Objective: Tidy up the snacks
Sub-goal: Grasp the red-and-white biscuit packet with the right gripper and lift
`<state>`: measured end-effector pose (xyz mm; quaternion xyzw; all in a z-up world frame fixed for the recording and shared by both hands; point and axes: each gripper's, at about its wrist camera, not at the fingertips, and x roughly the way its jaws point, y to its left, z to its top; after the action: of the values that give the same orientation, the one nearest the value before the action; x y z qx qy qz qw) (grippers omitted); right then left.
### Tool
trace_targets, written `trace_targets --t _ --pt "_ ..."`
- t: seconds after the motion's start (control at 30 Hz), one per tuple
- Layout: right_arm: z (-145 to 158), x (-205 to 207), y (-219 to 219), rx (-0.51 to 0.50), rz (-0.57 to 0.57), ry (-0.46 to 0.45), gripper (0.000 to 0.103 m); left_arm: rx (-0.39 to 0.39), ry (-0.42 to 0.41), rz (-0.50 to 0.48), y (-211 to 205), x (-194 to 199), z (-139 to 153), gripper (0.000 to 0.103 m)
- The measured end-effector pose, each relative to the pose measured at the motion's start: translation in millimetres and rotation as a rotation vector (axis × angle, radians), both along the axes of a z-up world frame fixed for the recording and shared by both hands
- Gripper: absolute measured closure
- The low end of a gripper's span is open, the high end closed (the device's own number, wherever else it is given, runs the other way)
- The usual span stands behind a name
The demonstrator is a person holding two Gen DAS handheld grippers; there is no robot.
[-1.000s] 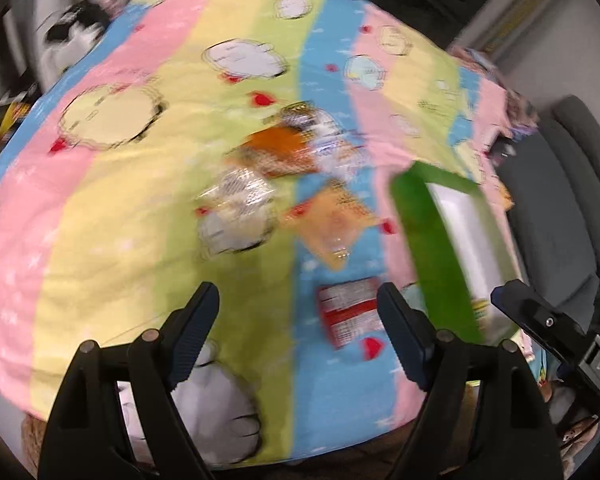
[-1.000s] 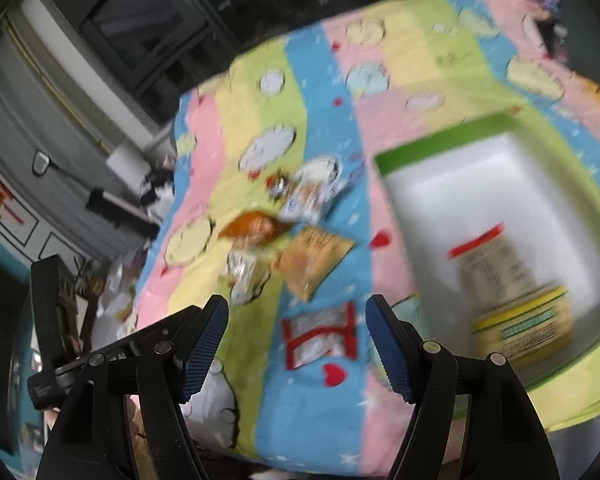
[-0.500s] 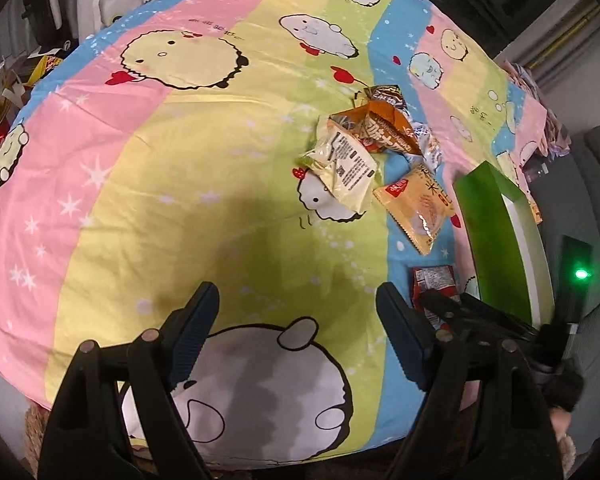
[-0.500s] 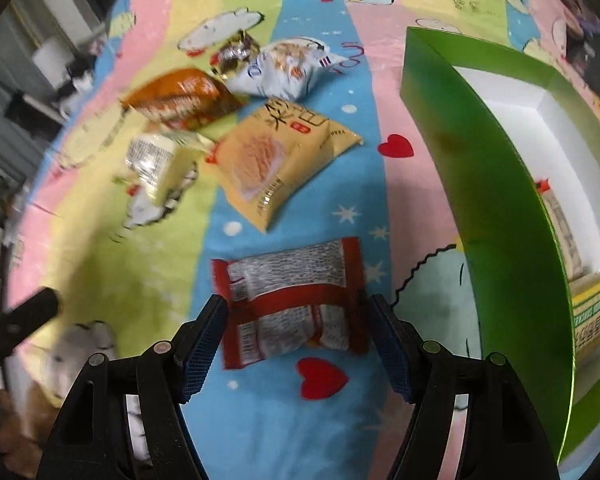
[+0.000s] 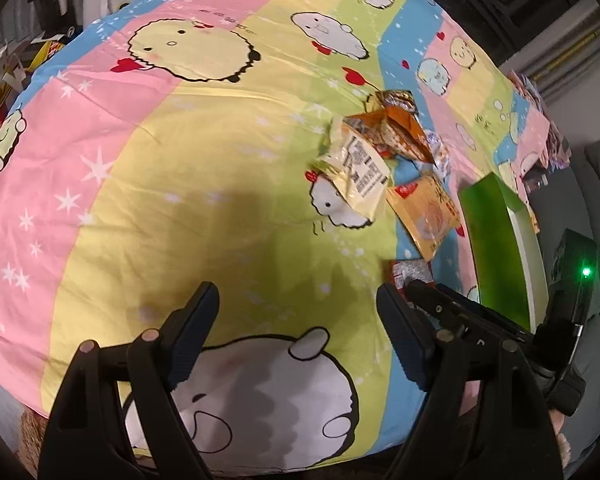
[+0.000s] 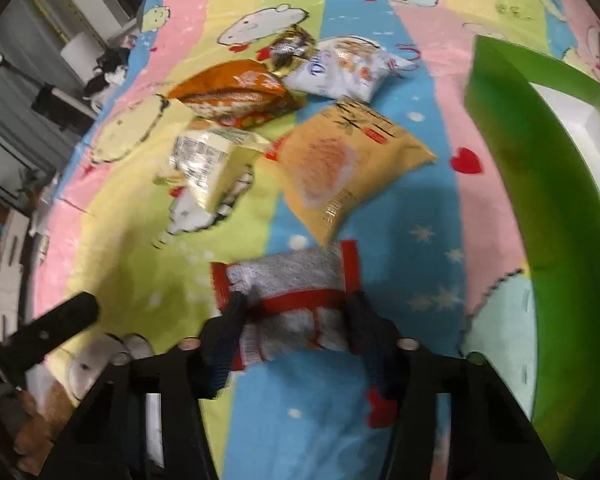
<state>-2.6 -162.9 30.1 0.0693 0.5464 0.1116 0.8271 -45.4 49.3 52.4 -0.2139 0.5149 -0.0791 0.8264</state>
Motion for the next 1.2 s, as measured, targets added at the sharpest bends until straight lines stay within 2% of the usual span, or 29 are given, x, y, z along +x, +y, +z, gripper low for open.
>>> trace_targets --t 0.13,0.23,0.37,0.43,0.5,0.57,0.63,0.87,1.1,1.13,1.17,1.2 --pt "-1.6 11.2 13.4 0.026 -0.015 0.030 0.053 -0.014 0.008 0.024 5.7 0.7 -1.1 0.023" --pt "0.3 13.9 16.1 0.129 0.020 0.045 0.053 -0.011 0.009 0.007 0.7 2.2 -0.6 0.024" --pt "4.0 11.6 0.0 0.244 -0.019 0.071 0.053 -0.006 0.000 -0.003 -12.5 2.9 1.7 0.024" --pt "7.1 11.4 -7.0 0.252 -0.038 0.065 0.052 -0.024 0.006 -0.024 -22.7 3.5 -0.2 0.024" --pt "10.0 12.8 -12.8 0.244 -0.047 0.059 0.050 -0.041 0.027 -0.064 -37.0 5.8 -4.7 0.029" --pt "10.1 17.6 -17.7 0.264 -0.052 0.062 0.040 -0.069 0.034 -0.091 -46.6 7.5 -8.6 0.035" --pt "8.3 20.0 -17.8 0.288 -0.039 0.073 0.040 -0.093 0.048 -0.111 -54.5 9.8 -14.3 0.039" --pt "-11.9 31.2 -3.2 0.237 0.016 0.132 0.040 -0.081 0.073 -0.083 -57.3 14.9 -25.9 0.044" --pt "-18.9 35.0 -0.6 0.267 0.046 0.120 0.040 -0.027 0.041 -0.106 -66.5 15.6 -27.1 0.045" --pt "-19.3 34.5 -0.8 0.271 0.046 0.115 0.040 -0.028 0.040 -0.108 -66.9 16.0 -26.8 0.050" --pt "-19.5 34.1 -2.6 0.277 0.046 0.114 0.040 -0.048 0.036 -0.118 -67.7 16.8 -27.1 0.061" --pt "-19.0 33.1 -2.7 0.275 0.051 0.107 0.041 -0.066 0.045 -0.116 -66.9 17.3 -28.7 0.061"
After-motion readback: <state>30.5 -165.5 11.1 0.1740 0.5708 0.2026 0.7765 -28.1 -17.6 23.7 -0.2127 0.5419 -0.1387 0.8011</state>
